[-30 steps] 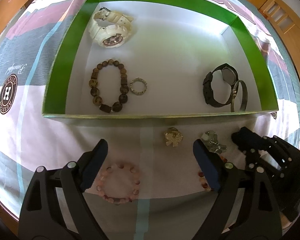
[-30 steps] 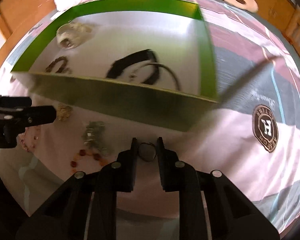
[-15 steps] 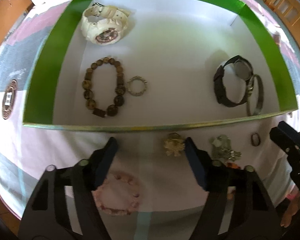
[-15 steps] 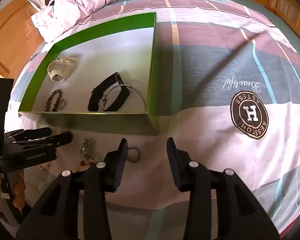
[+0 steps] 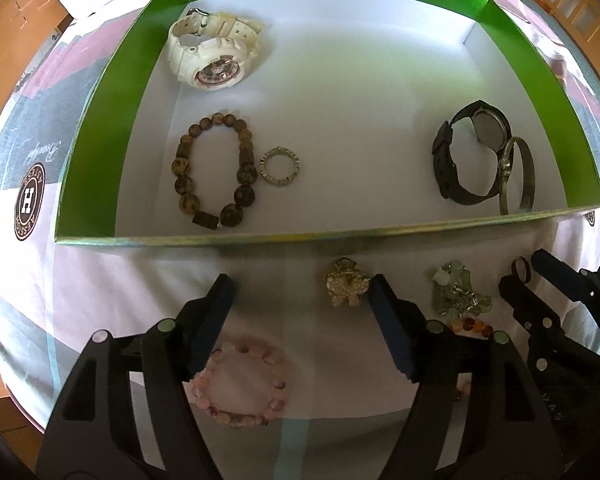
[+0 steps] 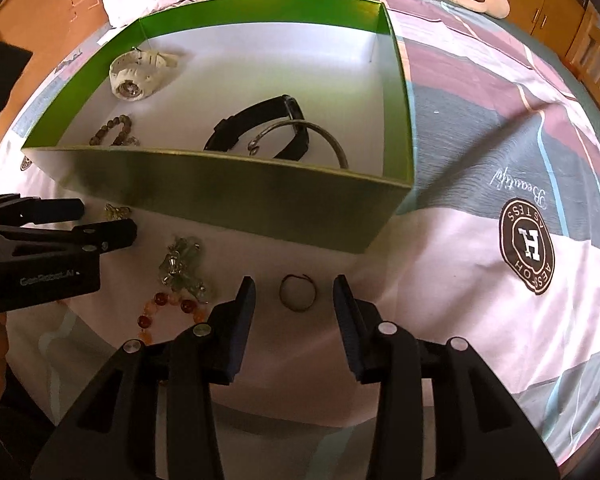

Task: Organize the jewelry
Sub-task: 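Move the left tool to the gold flower charm while the right tool approaches the small dark ring, then close the left tool on the gold flower charm while the right tool grips the dark ring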

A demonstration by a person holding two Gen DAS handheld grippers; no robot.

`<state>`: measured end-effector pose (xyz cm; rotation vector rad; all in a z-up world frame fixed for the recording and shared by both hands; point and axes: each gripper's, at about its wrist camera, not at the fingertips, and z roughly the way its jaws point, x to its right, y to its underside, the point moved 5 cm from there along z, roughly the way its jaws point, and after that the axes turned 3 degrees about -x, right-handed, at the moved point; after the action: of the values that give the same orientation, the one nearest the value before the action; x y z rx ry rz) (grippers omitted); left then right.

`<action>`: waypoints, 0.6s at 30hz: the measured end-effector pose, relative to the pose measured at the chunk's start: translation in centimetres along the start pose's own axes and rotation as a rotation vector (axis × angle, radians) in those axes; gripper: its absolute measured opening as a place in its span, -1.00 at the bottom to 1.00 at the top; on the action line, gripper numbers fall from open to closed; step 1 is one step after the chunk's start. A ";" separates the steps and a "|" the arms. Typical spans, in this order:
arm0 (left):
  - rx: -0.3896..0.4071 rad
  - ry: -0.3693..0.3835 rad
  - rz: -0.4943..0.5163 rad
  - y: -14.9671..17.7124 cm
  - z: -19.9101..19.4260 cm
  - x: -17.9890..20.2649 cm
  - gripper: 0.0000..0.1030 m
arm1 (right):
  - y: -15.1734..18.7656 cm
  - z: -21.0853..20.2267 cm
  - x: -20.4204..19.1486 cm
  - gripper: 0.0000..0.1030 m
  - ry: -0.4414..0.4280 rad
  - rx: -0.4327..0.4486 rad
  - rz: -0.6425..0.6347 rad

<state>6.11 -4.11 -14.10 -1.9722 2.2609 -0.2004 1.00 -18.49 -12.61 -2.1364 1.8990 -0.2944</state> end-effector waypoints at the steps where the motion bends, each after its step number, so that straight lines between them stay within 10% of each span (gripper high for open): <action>1: 0.001 -0.001 0.003 0.0 0.0 0.1 0.40 | 0.1 0.0 0.0 -0.21 0.005 0.002 -0.004; 6: 0.009 0.001 0.008 0.3 -0.3 1.1 0.31 | -0.2 0.1 -0.5 -0.22 0.020 0.015 -0.015; 8: 0.021 0.003 0.020 0.4 -0.6 1.5 0.05 | -0.2 0.0 -0.7 -0.57 0.009 0.019 -0.020; 13: 0.032 0.011 0.053 0.5 -1.2 2.6 -0.59 | -0.3 0.0 -1.9 -0.63 0.002 0.026 -0.044; 18: 0.036 0.017 0.050 0.6 -1.8 3.5 -0.60 | -0.3 0.1 -1.6 -0.63 -0.003 0.020 -0.036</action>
<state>4.72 -7.50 -12.52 -1.9011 2.2980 -0.2521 1.13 -16.82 -12.53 -2.1581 1.8501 -0.3164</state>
